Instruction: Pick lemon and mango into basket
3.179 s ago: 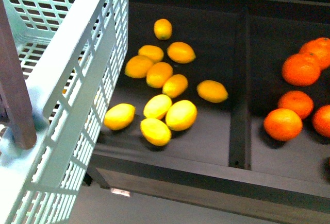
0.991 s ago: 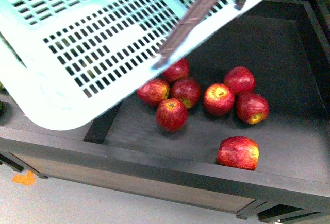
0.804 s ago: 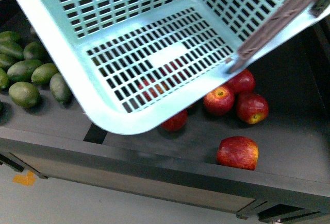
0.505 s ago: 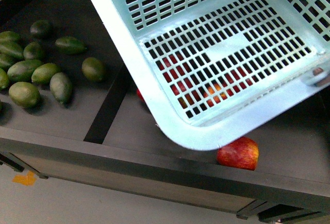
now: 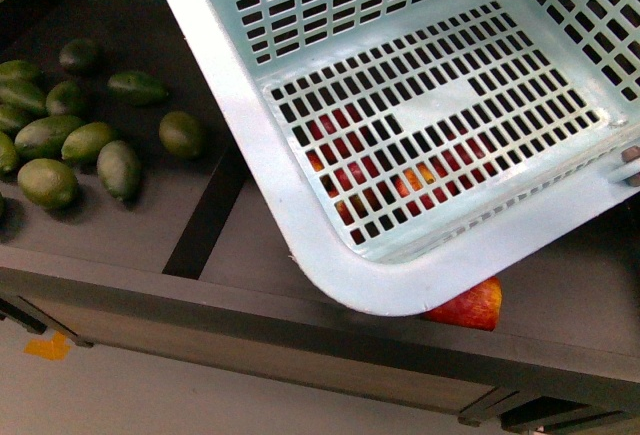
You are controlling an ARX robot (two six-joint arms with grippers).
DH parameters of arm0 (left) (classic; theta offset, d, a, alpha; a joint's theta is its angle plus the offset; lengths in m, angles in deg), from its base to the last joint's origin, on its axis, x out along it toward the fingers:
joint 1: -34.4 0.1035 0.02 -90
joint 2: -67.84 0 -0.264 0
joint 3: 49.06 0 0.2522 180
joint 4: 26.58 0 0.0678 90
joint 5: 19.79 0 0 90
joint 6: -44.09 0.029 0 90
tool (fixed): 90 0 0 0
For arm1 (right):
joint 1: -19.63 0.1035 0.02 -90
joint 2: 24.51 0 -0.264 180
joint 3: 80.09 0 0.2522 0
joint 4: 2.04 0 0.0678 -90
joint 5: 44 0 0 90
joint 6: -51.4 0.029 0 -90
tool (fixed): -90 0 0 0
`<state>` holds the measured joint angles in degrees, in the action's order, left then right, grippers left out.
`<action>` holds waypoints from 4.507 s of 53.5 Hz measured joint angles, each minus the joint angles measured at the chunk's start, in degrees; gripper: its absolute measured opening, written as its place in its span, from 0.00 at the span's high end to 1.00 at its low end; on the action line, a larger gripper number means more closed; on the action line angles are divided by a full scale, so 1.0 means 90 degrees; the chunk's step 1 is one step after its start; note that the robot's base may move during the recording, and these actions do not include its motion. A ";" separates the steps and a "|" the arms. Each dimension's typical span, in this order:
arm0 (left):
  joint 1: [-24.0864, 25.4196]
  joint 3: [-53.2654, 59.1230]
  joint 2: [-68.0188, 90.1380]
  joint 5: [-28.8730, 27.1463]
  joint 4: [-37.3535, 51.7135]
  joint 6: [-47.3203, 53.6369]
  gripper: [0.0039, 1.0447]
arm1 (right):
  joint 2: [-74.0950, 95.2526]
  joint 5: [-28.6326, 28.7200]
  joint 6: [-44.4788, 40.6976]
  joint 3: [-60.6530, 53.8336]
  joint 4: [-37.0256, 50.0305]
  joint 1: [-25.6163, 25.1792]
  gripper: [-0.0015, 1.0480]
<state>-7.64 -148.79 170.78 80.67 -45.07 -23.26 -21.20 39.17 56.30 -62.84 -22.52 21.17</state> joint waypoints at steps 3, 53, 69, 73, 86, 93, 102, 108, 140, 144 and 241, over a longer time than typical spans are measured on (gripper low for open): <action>0.0000 0.0012 -0.0002 0.0000 0.0000 -0.0002 0.95 | 0.1003 -0.0724 0.0923 0.0559 -0.1200 -0.0338 0.08; 0.0000 0.0012 -0.0010 0.0000 0.0002 0.0000 0.95 | 1.2864 0.1858 -0.3963 0.5246 0.3575 -0.5357 0.08; 0.0000 0.0012 -0.0010 -0.0005 0.0002 0.0002 0.95 | 1.4093 0.2237 -0.6071 0.6921 0.2222 -0.5547 0.08; 0.0000 0.0012 -0.0010 0.0005 0.0002 0.0000 0.95 | 1.4365 0.2246 -0.6441 0.7235 0.1950 -0.5588 0.08; 0.0000 0.0012 -0.0010 -0.0010 0.0002 0.0000 0.95 | 1.5033 0.2285 -0.6917 0.8058 0.1411 -0.5603 0.08; 0.0000 0.0012 -0.0010 -0.0010 0.0002 0.0000 0.95 | 1.5288 0.2276 -0.7009 0.8344 0.1282 -0.5588 0.08; 0.0000 0.0012 -0.0010 -0.0002 0.0002 0.0000 0.95 | 1.5691 0.2268 -0.7055 0.8760 0.1044 -0.5540 0.08; 0.0000 0.0012 -0.0010 0.0002 0.0002 0.0000 0.95 | 1.5953 0.2193 -0.7142 0.9044 0.0950 -0.5489 0.08; 0.0000 0.0012 -0.0010 -0.0005 0.0002 0.0000 0.95 | 1.6560 0.2016 -0.7138 0.9797 0.0661 -0.5340 0.08; 0.0000 0.0012 -0.0010 -0.0005 0.0002 0.0000 0.95 | 1.6585 0.2008 -0.7138 0.9814 0.0673 -0.5345 0.08; 0.0000 0.0012 -0.0010 -0.0002 0.0002 0.0000 0.96 | 0.8092 0.5445 -0.2487 0.4762 0.2154 -0.3643 0.39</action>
<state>-7.64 -148.68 170.69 80.64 -45.05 -23.26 51.62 88.18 33.92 -19.98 -3.14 -11.61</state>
